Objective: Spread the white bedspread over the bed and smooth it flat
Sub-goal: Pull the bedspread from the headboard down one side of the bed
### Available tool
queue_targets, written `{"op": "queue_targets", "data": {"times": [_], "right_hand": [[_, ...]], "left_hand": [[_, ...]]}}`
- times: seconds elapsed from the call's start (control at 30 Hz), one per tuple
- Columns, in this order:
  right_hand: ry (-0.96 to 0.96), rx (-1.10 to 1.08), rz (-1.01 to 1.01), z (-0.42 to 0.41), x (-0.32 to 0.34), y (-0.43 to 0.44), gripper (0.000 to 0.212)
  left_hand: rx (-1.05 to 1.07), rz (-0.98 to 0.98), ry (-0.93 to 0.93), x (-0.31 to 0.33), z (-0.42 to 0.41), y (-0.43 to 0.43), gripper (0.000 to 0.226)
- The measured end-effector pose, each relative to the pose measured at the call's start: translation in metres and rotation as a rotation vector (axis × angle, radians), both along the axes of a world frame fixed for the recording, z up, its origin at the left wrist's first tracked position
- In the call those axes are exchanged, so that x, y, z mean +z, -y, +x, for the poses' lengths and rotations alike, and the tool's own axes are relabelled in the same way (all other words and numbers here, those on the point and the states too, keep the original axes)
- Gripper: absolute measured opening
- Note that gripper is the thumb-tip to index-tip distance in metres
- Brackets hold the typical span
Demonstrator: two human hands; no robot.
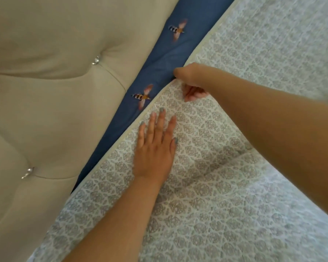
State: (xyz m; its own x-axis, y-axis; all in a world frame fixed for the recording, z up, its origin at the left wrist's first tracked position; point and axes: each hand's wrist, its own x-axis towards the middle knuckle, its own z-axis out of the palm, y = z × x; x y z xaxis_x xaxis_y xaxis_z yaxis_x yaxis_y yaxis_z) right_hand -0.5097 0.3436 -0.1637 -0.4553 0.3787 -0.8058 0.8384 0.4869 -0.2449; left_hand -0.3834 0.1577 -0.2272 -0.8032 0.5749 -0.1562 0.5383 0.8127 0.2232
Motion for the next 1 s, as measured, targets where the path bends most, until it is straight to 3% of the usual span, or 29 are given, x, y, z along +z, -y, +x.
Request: {"op": "queue_targets", "data": {"times": [0.13,0.37,0.47,0.73,0.83,0.9,1.0], "right_hand": [[-0.007,-0.074,-0.145,0.000,-0.001,-0.004,0.037],[-0.438,-0.209,-0.359,-0.010,-0.004,0.018,0.037],[-0.563,-0.225,-0.423,-0.021,-0.010,0.030,0.042],[-0.563,-0.181,-0.382,-0.021,-0.020,0.024,0.039],[-0.612,-0.323,-0.485,-0.029,-0.014,0.031,0.034],[-0.686,-0.409,-0.531,-0.038,-0.011,0.035,0.036],[-0.704,-0.299,-0.420,-0.039,-0.016,0.043,0.029]], "left_hand": [[-0.014,-0.012,-0.013,0.000,-0.003,0.004,0.057],[0.223,0.008,-0.081,0.008,-0.025,0.025,0.055],[0.193,0.017,-0.164,0.006,-0.030,0.027,0.061],[0.062,0.027,-0.237,0.002,-0.031,0.022,0.061],[-0.098,0.056,-0.188,0.013,-0.026,0.013,0.066],[-0.048,0.029,-0.130,0.017,-0.025,0.018,0.059],[-0.002,-0.040,-0.065,0.011,-0.027,0.043,0.053]]}}
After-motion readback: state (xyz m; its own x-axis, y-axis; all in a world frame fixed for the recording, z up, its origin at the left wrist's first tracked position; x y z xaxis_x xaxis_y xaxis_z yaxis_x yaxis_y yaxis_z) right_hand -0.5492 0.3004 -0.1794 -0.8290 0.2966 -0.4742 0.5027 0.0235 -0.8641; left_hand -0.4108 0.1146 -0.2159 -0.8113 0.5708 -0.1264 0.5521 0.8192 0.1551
